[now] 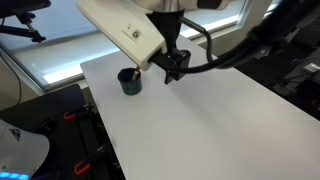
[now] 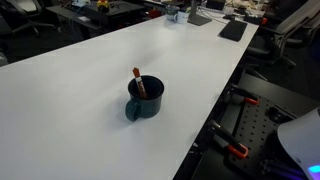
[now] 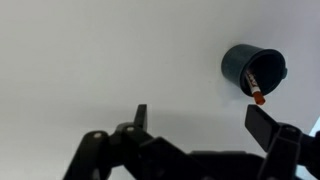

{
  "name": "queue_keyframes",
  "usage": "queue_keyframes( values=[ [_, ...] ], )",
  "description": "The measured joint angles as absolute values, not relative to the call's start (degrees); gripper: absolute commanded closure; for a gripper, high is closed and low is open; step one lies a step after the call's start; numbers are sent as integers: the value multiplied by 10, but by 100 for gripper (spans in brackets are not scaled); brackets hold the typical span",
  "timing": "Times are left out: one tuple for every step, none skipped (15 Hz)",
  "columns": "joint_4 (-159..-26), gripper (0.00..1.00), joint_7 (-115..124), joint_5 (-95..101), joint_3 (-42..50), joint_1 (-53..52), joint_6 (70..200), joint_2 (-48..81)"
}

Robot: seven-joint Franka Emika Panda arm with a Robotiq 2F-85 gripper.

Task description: Remove the marker from the cup and put it on the table

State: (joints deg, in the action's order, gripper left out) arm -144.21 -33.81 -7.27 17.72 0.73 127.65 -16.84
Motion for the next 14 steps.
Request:
queue_keyframes(
  values=[
    [-1445,0,-338,-77,163,5,1276,-160],
    [-1447,0,-336,-79,153,2,1276,-154],
    [-1448,0,-335,-80,147,0,1276,-151],
    [-1448,0,-335,-80,145,-1,1276,-149],
    [-1448,0,-335,-80,146,-1,1276,-149],
    [-1448,0,-335,-80,147,0,1276,-149],
    [-1448,0,-335,-80,147,0,1276,-149],
    [-1448,0,-335,-80,147,0,1276,-149],
    [-1448,0,-335,-80,147,0,1276,-149],
    [-1448,0,-335,-80,146,1,1276,-149],
    [-1448,0,-335,-80,145,2,1276,-147],
    [-1448,0,-335,-80,143,2,1276,-142],
    [-1447,0,-337,-82,140,2,1277,-136],
    [-1447,0,-341,-87,135,-1,1277,-128]
  ],
)
